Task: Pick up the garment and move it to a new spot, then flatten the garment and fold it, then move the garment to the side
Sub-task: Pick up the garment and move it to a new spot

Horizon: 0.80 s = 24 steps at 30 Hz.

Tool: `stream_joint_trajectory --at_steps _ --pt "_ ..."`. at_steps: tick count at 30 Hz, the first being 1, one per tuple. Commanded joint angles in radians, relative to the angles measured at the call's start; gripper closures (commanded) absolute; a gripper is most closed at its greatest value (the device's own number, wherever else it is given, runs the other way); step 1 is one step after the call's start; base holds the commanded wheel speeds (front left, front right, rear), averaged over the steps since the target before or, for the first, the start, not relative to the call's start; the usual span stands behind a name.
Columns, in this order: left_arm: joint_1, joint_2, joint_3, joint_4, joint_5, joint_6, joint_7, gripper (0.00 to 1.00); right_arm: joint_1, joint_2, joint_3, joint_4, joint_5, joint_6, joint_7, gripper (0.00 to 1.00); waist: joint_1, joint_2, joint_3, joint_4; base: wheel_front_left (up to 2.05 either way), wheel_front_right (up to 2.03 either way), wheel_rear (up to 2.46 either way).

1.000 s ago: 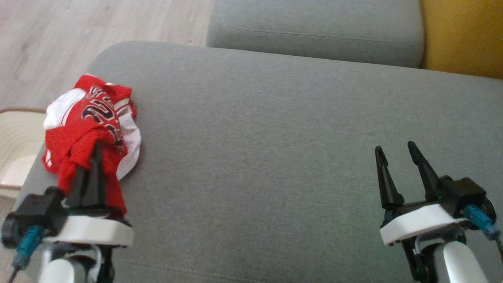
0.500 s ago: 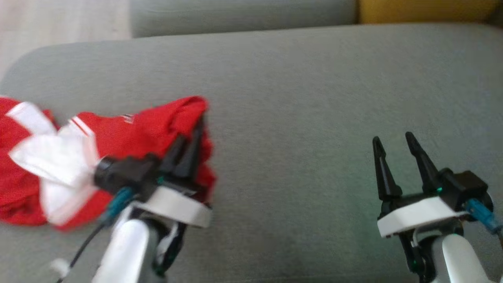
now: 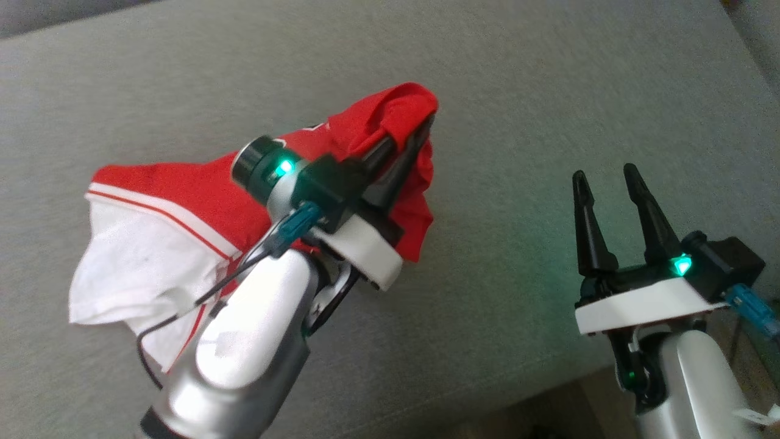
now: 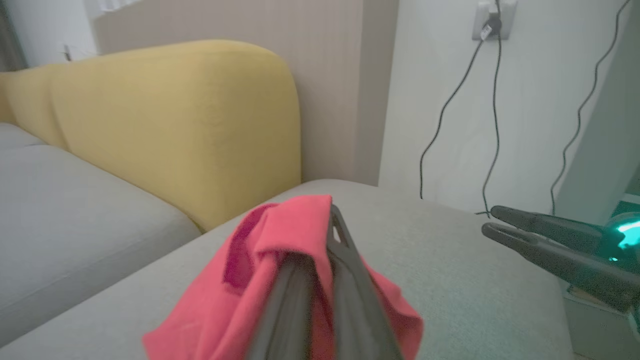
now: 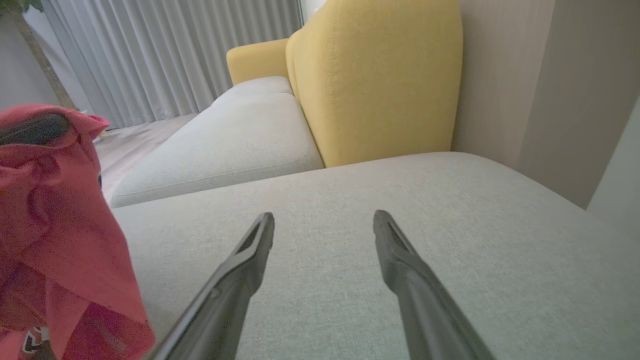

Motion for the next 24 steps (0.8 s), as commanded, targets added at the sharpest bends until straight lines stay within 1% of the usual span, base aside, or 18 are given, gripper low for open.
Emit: stream_joint_trajectory --at_steps 1,6,7,8,9,13,19,22,24 --pt "-0.035 -0.003 0.017 -0.019 -0.006 -0.001 -0.003 1.00 -0.033 -0.003 0.026 -0.029 0.006 0.008 -0.013 0.00 -0.0001 0.0000 0.062 -0.061 0.00 0.00 0.00" --pt "-0.086 -0.004 -0.040 0.147 -0.033 -0.001 0.038 1.00 -0.051 -0.002 0.042 -0.002 0.025 0.008 -0.039 0.00 -0.0001 0.0000 0.090 -0.084 0.00 0.00 0.00" --pt "-0.093 -0.004 -0.050 0.184 -0.038 -0.002 0.051 0.78 -0.053 -0.002 0.045 0.003 0.027 0.008 -0.043 0.00 -0.0001 0.0000 0.091 -0.085 0.00 0.00 0.00" --pt "-0.102 -0.004 -0.059 0.214 -0.040 -0.003 0.057 0.27 -0.056 -0.002 0.046 0.008 0.028 0.008 -0.046 0.00 -0.0001 0.0000 0.093 -0.085 0.00 0.00 0.00" --pt "-0.109 -0.004 -0.066 0.238 -0.039 -0.004 0.053 0.00 -0.059 -0.002 0.046 0.012 0.029 0.008 -0.048 0.00 -0.0001 0.0000 0.092 -0.082 0.00 0.00 0.00" --pt "-0.120 -0.004 -0.094 0.288 -0.052 -0.005 0.022 0.00 -0.064 -0.002 0.039 0.027 0.021 0.008 -0.051 0.00 -0.0001 0.0000 0.072 -0.055 0.00 0.00 0.00" --pt "-0.072 -0.004 -0.103 0.265 -0.089 0.014 -0.055 0.00 -0.058 -0.002 0.028 0.036 -0.005 0.008 -0.034 0.00 -0.0001 0.0000 0.013 0.018 0.00 0.00 0.00" --pt "-0.022 0.009 -0.084 0.226 -0.107 0.038 -0.088 0.00 -0.054 -0.002 0.023 0.033 -0.020 0.008 -0.020 0.00 -0.0001 0.0000 -0.022 0.057 0.00 0.00 0.00" --pt "0.015 0.025 -0.059 0.190 -0.117 0.067 -0.107 0.00 -0.049 -0.002 0.019 0.029 -0.031 0.008 -0.011 0.00 -0.0001 0.0000 -0.046 0.082 0.00 0.00 0.00"
